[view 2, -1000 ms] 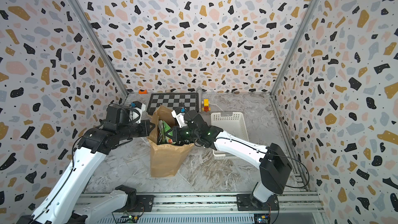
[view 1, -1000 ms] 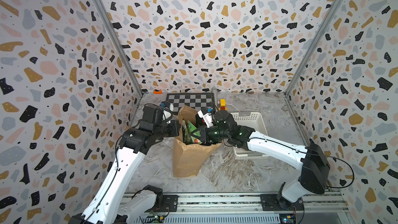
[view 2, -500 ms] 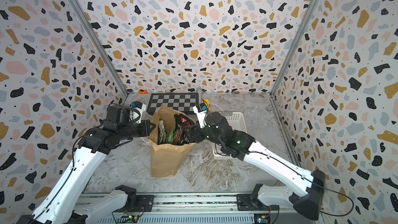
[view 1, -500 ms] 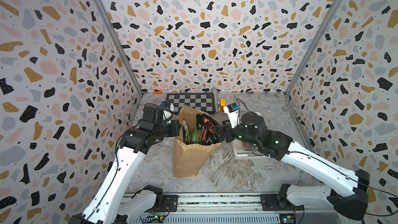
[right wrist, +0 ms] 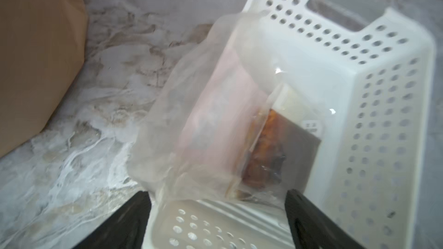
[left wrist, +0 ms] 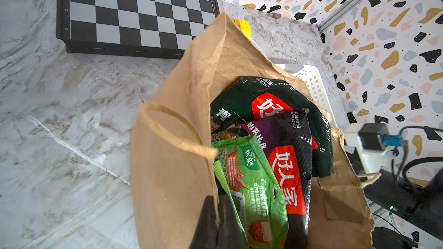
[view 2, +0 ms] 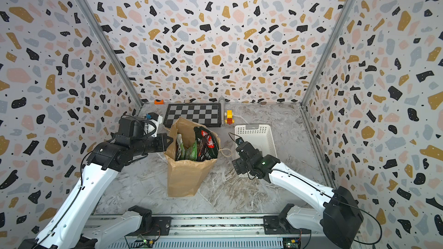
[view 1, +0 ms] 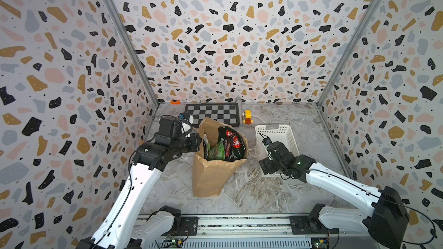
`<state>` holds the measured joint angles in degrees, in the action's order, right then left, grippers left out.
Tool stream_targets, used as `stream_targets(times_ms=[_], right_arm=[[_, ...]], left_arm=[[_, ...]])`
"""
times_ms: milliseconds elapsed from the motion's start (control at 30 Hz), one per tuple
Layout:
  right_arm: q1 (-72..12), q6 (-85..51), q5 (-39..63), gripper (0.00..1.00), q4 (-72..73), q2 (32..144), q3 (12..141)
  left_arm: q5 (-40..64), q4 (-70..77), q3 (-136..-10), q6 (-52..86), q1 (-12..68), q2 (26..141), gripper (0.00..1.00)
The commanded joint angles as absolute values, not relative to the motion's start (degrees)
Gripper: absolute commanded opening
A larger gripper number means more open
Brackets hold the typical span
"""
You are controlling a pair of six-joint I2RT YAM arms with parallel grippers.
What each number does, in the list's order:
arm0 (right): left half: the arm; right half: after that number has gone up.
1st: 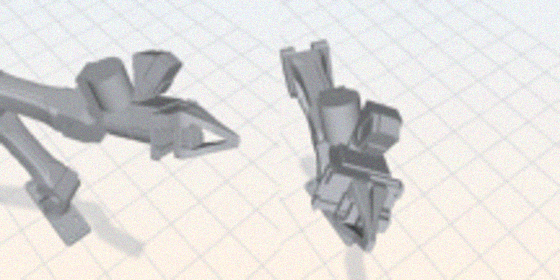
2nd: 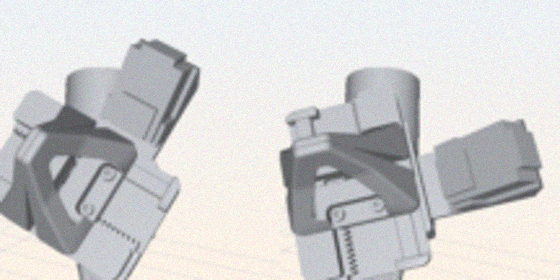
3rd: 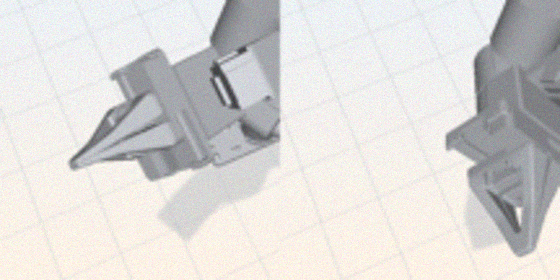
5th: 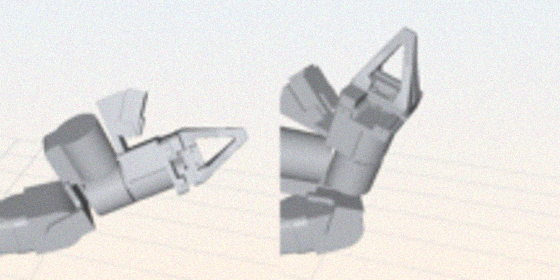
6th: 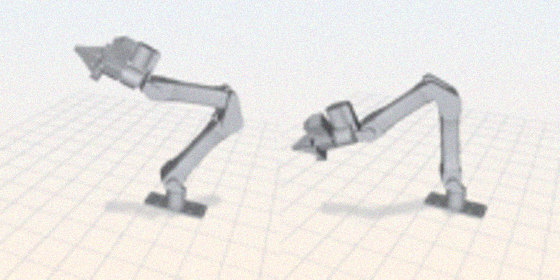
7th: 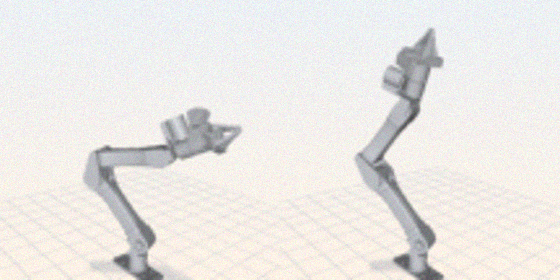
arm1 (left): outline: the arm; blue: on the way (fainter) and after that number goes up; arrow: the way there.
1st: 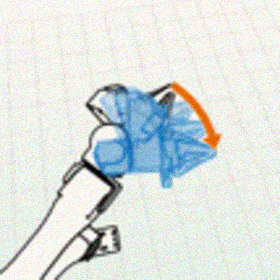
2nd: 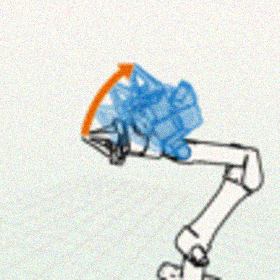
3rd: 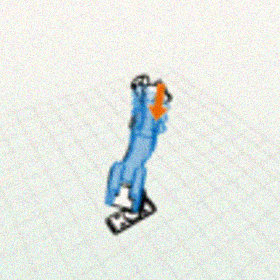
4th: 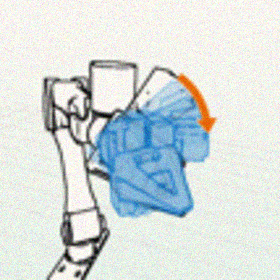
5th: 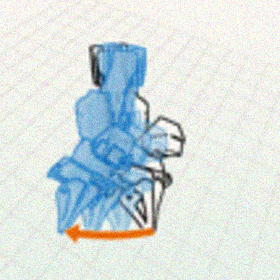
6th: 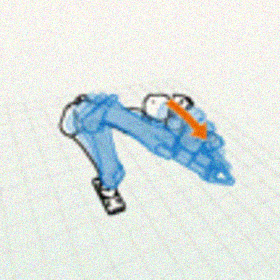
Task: Place the condiment packets inside the bag
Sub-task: Pick up the condiment packet from the storage box.
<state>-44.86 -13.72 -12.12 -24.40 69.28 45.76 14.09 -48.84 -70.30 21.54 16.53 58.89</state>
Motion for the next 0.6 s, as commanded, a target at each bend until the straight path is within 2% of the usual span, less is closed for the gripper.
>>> stream_targets(times_ms=[0, 133, 233, 333, 433, 533, 567], right_arm=[[-45.0, -10.9, -3.7, 0.94, -16.4, 71.1, 46.4], [-45.0, -10.9, -3.6, 0.94, -12.1, 75.4, 46.4], [-45.0, -11.5, -11.0, 0.92, -11.7, 78.7, 47.8], [-45.0, -12.9, -18.7, 0.86, -15.6, 80.1, 51.5], [-45.0, -13.8, -22.1, 0.67, -16.4, 78.8, 52.1], [-45.0, -14.8, -24.2, 0.41, -17.0, 75.1, 51.6], [-45.0, -15.2, -25.3, 0.29, -17.3, 73.8, 51.3]], left_arm=[[14.1, -48.1, -70.6, 20.3, 16.7, 58.6, 0.00], [14.1, -48.3, -70.7, 20.2, 16.7, 58.5, 0.00], [14.1, -48.5, -70.9, 20.3, 16.7, 58.5, 0.00], [14.1, -48.7, -71.0, 20.2, 16.7, 58.3, 0.00], [13.9, -48.8, -71.0, 20.1, 16.7, 58.3, 0.00], [13.8, -48.6, -70.9, 20.0, 16.7, 58.4, 0.00], [13.9, -48.5, -70.9, 20.0, 16.7, 58.4, 0.00]])
